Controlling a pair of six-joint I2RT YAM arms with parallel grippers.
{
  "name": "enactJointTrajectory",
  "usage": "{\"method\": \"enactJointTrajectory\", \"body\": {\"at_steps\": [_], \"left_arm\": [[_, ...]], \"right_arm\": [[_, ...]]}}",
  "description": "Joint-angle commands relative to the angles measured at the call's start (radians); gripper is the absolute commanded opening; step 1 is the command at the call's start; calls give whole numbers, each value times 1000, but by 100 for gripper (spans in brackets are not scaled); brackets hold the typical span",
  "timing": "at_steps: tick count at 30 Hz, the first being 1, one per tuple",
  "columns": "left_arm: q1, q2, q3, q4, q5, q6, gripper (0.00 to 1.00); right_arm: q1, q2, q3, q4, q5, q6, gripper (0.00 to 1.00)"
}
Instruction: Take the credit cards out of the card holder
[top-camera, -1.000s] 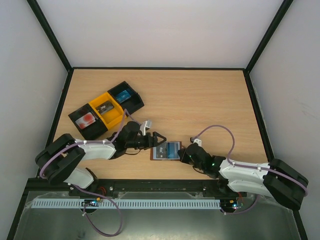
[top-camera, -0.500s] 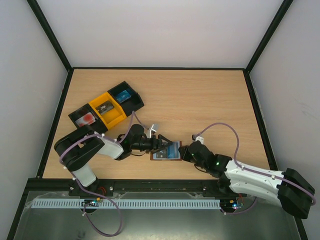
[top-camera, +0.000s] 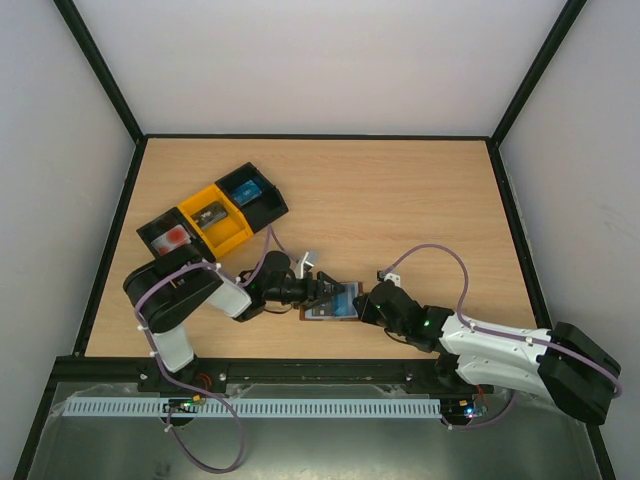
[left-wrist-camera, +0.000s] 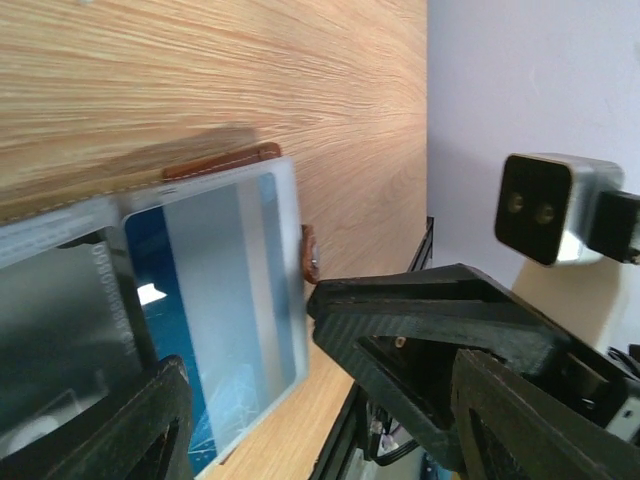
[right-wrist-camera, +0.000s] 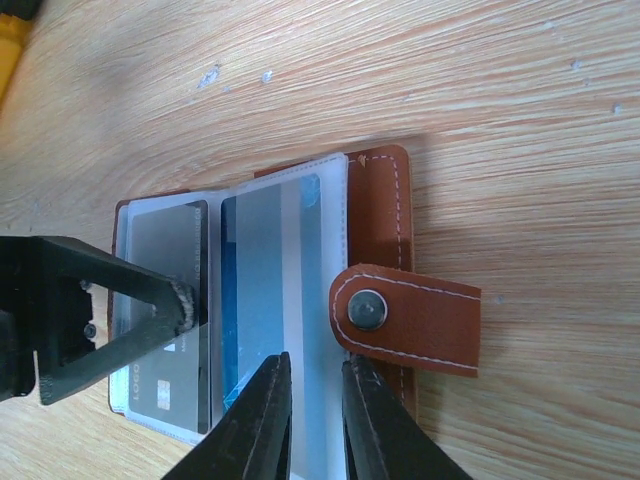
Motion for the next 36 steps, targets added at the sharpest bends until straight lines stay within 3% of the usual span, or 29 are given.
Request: {"method": "enactJointTrajectory", "body": {"at_steps": [1, 9, 20, 30, 36], "left_arm": [[-2, 30, -8, 38, -15, 22, 72], [-2, 41, -22, -1, -59, 36, 72], [-2, 52, -45, 48, -58, 15, 72], [-3, 54, -54, 67, -58, 3, 72], [-4, 50, -65, 81, -56, -1, 72]], "right_arm": [[7, -17, 4, 18, 5, -8, 16], [8, -82, 33, -24, -4, 16, 23], [7, -19, 27, 35, -11, 13, 22], [6, -143, 58, -90, 84, 13, 27], [7, -124, 67, -27, 9, 4, 25]]}}
